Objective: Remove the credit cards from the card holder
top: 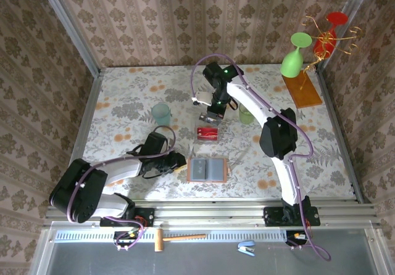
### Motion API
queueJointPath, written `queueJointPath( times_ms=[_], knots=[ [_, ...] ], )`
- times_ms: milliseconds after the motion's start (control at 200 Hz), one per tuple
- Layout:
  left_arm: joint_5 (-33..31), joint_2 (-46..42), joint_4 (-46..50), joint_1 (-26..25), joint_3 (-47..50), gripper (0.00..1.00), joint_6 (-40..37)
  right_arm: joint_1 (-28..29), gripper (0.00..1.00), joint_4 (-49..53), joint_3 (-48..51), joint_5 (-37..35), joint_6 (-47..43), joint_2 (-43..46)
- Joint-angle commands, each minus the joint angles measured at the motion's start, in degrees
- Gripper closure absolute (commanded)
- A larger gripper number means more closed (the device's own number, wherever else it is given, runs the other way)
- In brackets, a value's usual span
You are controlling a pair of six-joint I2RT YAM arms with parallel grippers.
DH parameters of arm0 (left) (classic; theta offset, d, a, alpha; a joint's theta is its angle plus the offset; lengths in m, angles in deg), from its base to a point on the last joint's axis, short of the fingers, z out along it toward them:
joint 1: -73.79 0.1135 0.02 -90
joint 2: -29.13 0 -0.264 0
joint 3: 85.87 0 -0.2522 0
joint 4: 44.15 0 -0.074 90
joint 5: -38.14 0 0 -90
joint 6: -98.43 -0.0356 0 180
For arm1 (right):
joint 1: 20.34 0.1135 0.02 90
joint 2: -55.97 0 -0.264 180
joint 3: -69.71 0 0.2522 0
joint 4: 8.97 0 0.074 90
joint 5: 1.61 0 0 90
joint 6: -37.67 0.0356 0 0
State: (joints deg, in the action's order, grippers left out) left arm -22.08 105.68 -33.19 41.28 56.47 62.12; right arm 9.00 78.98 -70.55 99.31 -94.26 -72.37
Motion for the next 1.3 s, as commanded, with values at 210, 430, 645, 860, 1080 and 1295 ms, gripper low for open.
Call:
queueJointPath(
  times_ms=[210,430,645,860,1080,1295],
  knots=[
    [-0.43,-2.41,3.71,1.13,-1.07,0.73,-1.40,-0.47,1.00,9.36,-8.86,1.04,-8.22,-7.54],
    [-0.82,-3.87,5.08,1.56,-0.62,0.73,-1.39,-0.38,1.00,10.80,-10.20,3.66,-10.59,-10.18],
    [-1.56,-5.34,5.89,1.93,-0.27,0.73,-0.94,-0.16,0.98,11.32,-11.71,3.76,-11.07,-12.94],
    [-1.68,-6.15,6.76,2.01,-0.54,0.73,-1.05,-0.25,0.84,10.77,-12.20,3.68,-10.29,-11.92],
    [-1.31,-6.54,6.22,2.03,-0.97,0.73,-0.84,-0.33,0.79,8.38,-12.22,0.77,-8.27,-7.83],
    [-1.39,-8.52,5.85,2.06,-0.73,0.73,-0.76,-0.22,0.77,3.79,-10.21,-0.02,-1.69,-2.92]
  ],
)
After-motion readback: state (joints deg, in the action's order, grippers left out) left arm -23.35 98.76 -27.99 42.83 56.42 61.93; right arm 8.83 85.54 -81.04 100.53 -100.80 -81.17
